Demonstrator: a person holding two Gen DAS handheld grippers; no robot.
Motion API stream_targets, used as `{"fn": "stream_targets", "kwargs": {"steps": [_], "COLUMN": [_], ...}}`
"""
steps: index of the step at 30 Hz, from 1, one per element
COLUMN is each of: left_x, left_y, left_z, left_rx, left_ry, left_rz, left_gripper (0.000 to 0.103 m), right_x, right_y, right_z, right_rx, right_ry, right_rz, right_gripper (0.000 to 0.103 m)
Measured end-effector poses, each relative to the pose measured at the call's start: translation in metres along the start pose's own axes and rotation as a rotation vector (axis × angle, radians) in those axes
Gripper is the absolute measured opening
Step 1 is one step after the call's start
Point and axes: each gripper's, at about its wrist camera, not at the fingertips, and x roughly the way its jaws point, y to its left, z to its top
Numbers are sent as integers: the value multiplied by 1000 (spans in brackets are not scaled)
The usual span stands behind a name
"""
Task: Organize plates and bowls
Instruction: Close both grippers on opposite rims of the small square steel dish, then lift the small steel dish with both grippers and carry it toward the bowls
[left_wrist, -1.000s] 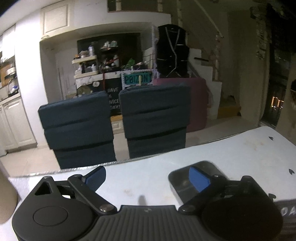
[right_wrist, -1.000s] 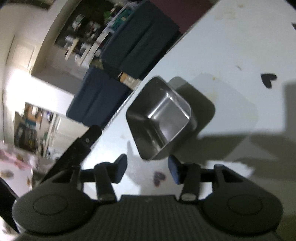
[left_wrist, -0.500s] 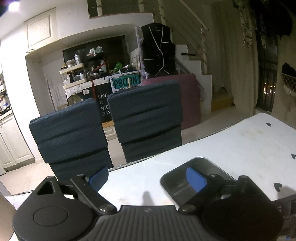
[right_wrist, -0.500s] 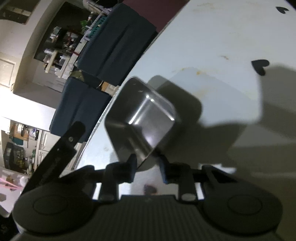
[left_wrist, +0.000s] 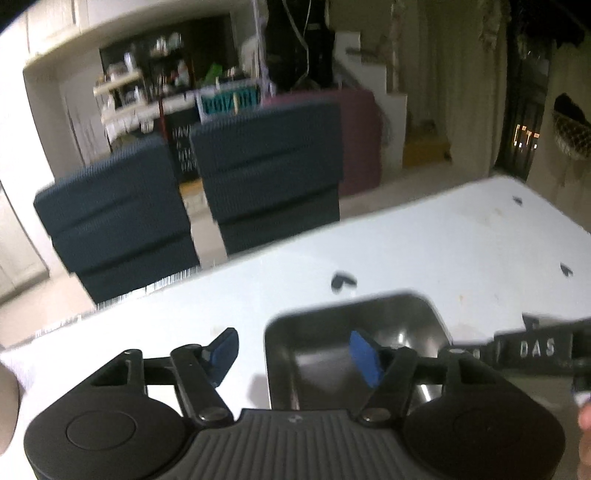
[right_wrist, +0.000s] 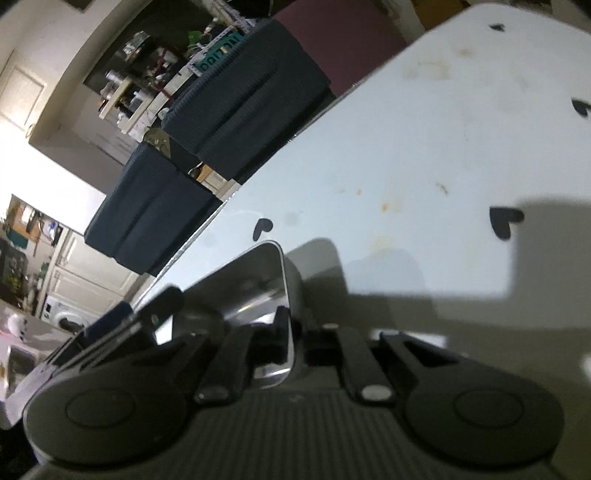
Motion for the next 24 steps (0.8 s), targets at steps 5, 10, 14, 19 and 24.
{"fn": "stream_targets", "kwargs": {"steps": [5,10,14,19,24], "left_x": [3,3,4,2,-14], "left_y": [9,14,15,18,18], "left_z": [-4,-5,-7,-12,-13], "left_rx": [-68,-107,-122,-124,-145], "left_ry": [58,90,129,124,78], "left_rz": [-4,3,26,26,27], "left_gripper": [38,14,12,2,1], "right_x": [0,0,1,2,1], "right_y": [9,14,19,25,30], "right_z": [-1,0,0,-4,-7], "right_rx": [-109,-188,-237,-297,-333], "right_ry": [-4,-1,1,6,23], "right_rz": [-29,-45,-60,-80,-90], "right_gripper": [6,5,4,4,5]}}
